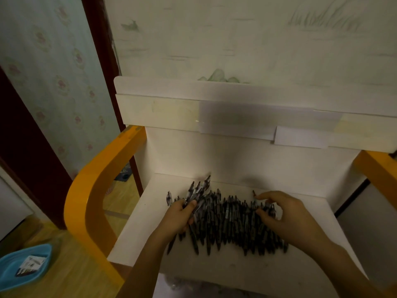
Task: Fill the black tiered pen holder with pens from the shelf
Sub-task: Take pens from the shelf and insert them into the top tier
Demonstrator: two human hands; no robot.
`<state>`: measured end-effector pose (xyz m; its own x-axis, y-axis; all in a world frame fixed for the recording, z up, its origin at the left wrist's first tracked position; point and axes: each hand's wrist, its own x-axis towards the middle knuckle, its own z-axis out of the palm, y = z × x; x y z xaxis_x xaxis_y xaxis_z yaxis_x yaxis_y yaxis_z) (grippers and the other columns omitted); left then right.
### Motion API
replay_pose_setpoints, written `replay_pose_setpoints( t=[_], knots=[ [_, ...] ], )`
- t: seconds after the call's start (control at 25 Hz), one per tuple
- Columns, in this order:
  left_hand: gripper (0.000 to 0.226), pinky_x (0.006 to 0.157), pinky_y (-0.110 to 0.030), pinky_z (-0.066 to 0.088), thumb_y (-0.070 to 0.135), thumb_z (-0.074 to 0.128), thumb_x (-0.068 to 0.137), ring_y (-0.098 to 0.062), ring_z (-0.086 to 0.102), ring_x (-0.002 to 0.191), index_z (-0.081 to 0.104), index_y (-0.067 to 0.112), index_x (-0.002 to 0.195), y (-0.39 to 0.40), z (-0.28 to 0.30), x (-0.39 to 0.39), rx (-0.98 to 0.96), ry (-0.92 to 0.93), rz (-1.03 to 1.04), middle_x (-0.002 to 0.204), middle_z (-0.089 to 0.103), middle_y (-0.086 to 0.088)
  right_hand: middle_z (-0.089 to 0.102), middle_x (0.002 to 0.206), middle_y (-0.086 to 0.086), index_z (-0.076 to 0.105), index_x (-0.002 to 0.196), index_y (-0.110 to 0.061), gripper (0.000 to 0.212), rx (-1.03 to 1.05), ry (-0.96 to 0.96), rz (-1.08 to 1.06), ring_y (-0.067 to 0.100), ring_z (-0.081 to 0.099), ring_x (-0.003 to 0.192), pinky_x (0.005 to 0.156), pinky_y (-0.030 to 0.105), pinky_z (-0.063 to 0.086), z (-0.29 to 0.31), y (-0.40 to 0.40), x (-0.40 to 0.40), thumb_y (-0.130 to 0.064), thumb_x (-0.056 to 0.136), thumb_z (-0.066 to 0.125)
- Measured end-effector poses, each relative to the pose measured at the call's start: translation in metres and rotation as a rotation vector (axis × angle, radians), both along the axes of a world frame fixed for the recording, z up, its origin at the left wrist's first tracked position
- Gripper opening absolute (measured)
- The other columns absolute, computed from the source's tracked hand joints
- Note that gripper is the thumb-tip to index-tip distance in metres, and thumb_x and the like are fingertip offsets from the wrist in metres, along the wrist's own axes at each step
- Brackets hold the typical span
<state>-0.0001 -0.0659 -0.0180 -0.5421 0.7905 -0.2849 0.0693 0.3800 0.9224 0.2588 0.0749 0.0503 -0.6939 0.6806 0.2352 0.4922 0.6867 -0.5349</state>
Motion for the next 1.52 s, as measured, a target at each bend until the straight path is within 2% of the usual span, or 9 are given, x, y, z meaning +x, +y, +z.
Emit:
replay_pose_setpoints(
  t=[0.16, 0.28, 0.48, 0.64, 0.76, 0.96, 1.12, 1.28, 1.52],
  knots=[
    [0.035, 0.039, -0.02, 0.035, 0.04, 0.048, 0.1, -0.009, 0.046, 0.039, 0.061, 0.008, 0.103, 0.004, 0.022, 0.009, 0.088, -0.054, -0.067, 0.067, 0.063, -0.007, 0.053, 0.107, -0.033, 0.053, 0.107, -0.052, 0.031, 0.027, -0.021, -0.03, -0.009, 0.054, 0.098, 0.074, 0.004, 0.041, 0.013, -0.005, 0.012, -0.04, 0.083, 0.069],
    [0.035, 0.04, -0.021, 0.034, 0.039, 0.047, 0.1, -0.011, 0.043, 0.039, 0.061, 0.007, 0.101, 0.016, 0.043, 0.022, 0.135, -0.077, -0.146, 0.067, 0.065, -0.006, 0.049, 0.103, -0.037, 0.054, 0.111, -0.048, 0.032, 0.074, -0.017, -0.073, -0.011, 0.054, 0.093, 0.07, -0.003, 0.038, 0.024, -0.006, 0.026, -0.039, 0.084, 0.07],
    [0.035, 0.039, -0.02, 0.03, 0.039, 0.048, 0.1, -0.011, 0.04, 0.039, 0.058, 0.005, 0.098, 0.043, 0.078, 0.06, 0.227, -0.068, -0.207, 0.06, 0.059, -0.001, 0.05, 0.112, -0.029, 0.056, 0.121, -0.04, 0.035, 0.165, -0.009, -0.114, -0.008, 0.049, 0.104, 0.079, 0.005, 0.038, 0.044, 0.001, 0.061, -0.046, 0.087, 0.063],
    [0.037, 0.038, -0.021, 0.032, 0.038, 0.05, 0.099, -0.011, 0.04, 0.04, 0.058, 0.002, 0.103, 0.072, 0.112, 0.114, 0.305, -0.079, -0.27, 0.061, 0.058, -0.002, 0.055, 0.12, -0.025, 0.055, 0.125, -0.038, 0.04, 0.247, 0.024, -0.187, -0.007, 0.05, 0.107, 0.083, 0.005, 0.035, 0.068, 0.009, 0.113, -0.048, 0.087, 0.062],
    [0.032, 0.036, -0.021, 0.033, 0.038, 0.049, 0.099, -0.01, 0.04, 0.041, 0.06, 0.008, 0.104, 0.096, 0.139, 0.172, 0.371, -0.105, -0.33, 0.061, 0.058, -0.001, 0.057, 0.117, -0.025, 0.058, 0.122, -0.038, 0.038, 0.263, 0.091, -0.254, -0.008, 0.051, 0.107, 0.082, 0.001, 0.033, 0.088, 0.015, 0.172, -0.046, 0.085, 0.065],
    [0.037, 0.038, -0.021, 0.034, 0.042, 0.05, 0.095, -0.009, 0.04, 0.041, 0.06, 0.008, 0.102, 0.141, 0.179, 0.316, 0.479, -0.14, -0.577, 0.064, 0.058, -0.003, 0.049, 0.109, -0.038, 0.052, 0.118, -0.049, 0.035, 0.322, 0.177, -0.418, -0.017, 0.048, 0.103, 0.082, 0.006, 0.036, 0.115, 0.027, 0.318, -0.05, 0.084, 0.063],
    [0.052, 0.035, -0.019, 0.032, 0.051, 0.056, 0.082, -0.009, 0.038, 0.038, 0.057, 0.001, 0.097, 0.174, 0.197, 0.432, 0.576, -0.165, -0.727, 0.061, 0.057, -0.004, 0.054, 0.114, -0.028, 0.057, 0.12, -0.04, 0.041, 0.345, 0.184, -0.523, -0.004, 0.054, 0.105, 0.089, 0.014, 0.044, 0.125, 0.04, 0.43, -0.054, 0.082, 0.06],
    [0.045, 0.034, -0.017, 0.033, 0.047, 0.053, 0.085, -0.009, 0.039, 0.036, 0.059, 0.007, 0.103, 0.21, 0.201, 0.533, 0.585, -0.219, -0.811, 0.063, 0.06, -0.005, 0.052, 0.111, -0.03, 0.057, 0.12, -0.042, 0.038, 0.338, 0.13, -0.618, -0.006, 0.053, 0.102, 0.074, 0.003, 0.039, 0.136, 0.052, 0.531, -0.049, 0.083, 0.065],
    [0.052, 0.034, -0.016, 0.034, 0.046, 0.052, 0.088, -0.008, 0.04, 0.035, 0.053, -0.002, 0.107, 0.264, 0.198, 0.623, 0.597, -0.262, -0.901, 0.066, 0.061, -0.007, 0.056, 0.109, -0.025, 0.058, 0.122, -0.039, 0.038, 0.337, 0.136, -0.683, -0.008, 0.052, 0.095, 0.076, 0.004, 0.037, 0.141, 0.093, 0.619, -0.042, 0.084, 0.068]
  ],
)
